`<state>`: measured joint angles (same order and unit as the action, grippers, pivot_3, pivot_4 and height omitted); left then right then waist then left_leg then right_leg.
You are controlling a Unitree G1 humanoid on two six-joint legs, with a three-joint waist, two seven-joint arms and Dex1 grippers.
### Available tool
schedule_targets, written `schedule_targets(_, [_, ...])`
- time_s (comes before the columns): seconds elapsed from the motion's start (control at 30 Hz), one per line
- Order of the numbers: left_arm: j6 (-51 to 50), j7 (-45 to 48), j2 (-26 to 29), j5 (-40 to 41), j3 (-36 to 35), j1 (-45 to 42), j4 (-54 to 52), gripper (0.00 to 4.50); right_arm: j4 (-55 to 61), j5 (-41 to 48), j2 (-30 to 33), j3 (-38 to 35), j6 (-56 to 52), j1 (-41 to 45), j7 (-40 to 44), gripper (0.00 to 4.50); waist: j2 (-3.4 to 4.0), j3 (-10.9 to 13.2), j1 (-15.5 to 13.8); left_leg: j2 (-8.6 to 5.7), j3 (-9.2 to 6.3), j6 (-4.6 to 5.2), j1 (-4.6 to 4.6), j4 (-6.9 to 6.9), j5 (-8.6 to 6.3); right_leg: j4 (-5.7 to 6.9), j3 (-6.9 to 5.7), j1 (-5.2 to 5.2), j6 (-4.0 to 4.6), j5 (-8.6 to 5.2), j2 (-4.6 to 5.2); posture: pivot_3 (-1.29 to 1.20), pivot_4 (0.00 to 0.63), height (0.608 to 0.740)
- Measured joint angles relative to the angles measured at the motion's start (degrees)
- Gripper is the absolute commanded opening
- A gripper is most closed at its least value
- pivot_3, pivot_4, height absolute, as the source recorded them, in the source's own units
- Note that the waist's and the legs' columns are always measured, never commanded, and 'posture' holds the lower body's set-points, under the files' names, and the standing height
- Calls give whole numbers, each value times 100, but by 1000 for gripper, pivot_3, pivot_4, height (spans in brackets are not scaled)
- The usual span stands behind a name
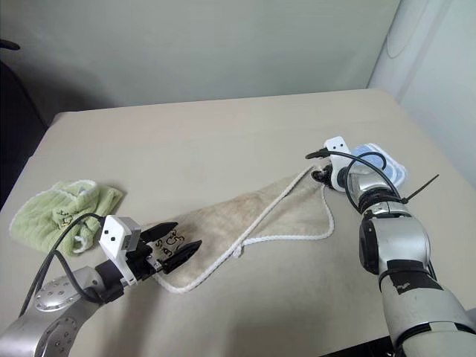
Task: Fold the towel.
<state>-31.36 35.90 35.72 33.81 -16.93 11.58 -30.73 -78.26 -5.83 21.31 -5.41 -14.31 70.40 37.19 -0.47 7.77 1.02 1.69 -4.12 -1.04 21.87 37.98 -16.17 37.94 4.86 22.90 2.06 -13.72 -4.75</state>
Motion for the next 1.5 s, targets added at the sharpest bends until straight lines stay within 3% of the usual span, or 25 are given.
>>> schedule_targets(0.03, [4, 1, -1, -3, 0, 17, 0, 4500, 0, 0, 2, -2, 2, -1, 25, 189, 0, 0, 2, 0, 0, 0, 0, 0, 0, 0, 0, 0, 0, 0, 0, 0, 150, 740])
schedule_targets(0.07, [7, 3, -1, -5, -1, 40, -1, 4500, 0, -1, 2, -3, 9, -2, 60, 66, 0, 0, 2, 0, 0, 0, 0, 0, 0, 0, 0, 0, 0, 0, 0, 0, 150, 740])
schedule_targets(0.3, [26, 170, 223, -62, -105, 236, -2, 4500, 12, -15, 122, 40, 244, -1, 439, 66, 1, 0, -1, 0, 0, 1, 1, 0, -1, 0, 0, 0, 0, 0, 0, 0, 150, 740])
schedule_targets(0.53, [50, 552, 612, -52, -726, 553, 46, 4500, 338, -251, 586, 477, 1146, -2, 1238, 66, 4, 2, 1, 0, 0, 1, 4, -1, -1, -1, 0, 1, 1, 0, 0, 0, 150, 740])
schedule_targets(0.7, [91, 1409, 1193, -40, -827, 1245, -85, 4500, 522, -282, 721, 636, 1451, -135, 1541, 66, 3, 2, 16, 0, -2, 4, 3, 0, -5, -1, 0, 1, 1, -1, 0, 0, 150, 740])
schedule_targets(0.97, [708, 2512, 2068, -475, -879, 1187, 146, 4500, 701, -257, 642, 667, 1515, -278, 1619, 66, 7, 2, 15, 1, -6, 9, 3, 3, -9, 2, -2, 1, 6, 0, -1, 0, 150, 740])
schedule_targets(1.3, [1225, 3141, 2521, -1294, 668, 208, 505, 4500, 955, -204, 462, 666, 1502, -497, 1707, 66, 11, 1, 20, 1, -7, 12, 7, 0, -13, 2, -3, 6, 10, 1, 0, 0, 150, 740])
schedule_targets(1.5, [1285, 3274, 2396, -1629, 1532, -681, 1119, 4500, 1278, -60, 431, 648, 1336, -707, 1833, 66, 36, -7, -6, 0, -8, 12, 6, 2, -14, 3, -4, 4, 13, 1, 3, 0, 150, 740])
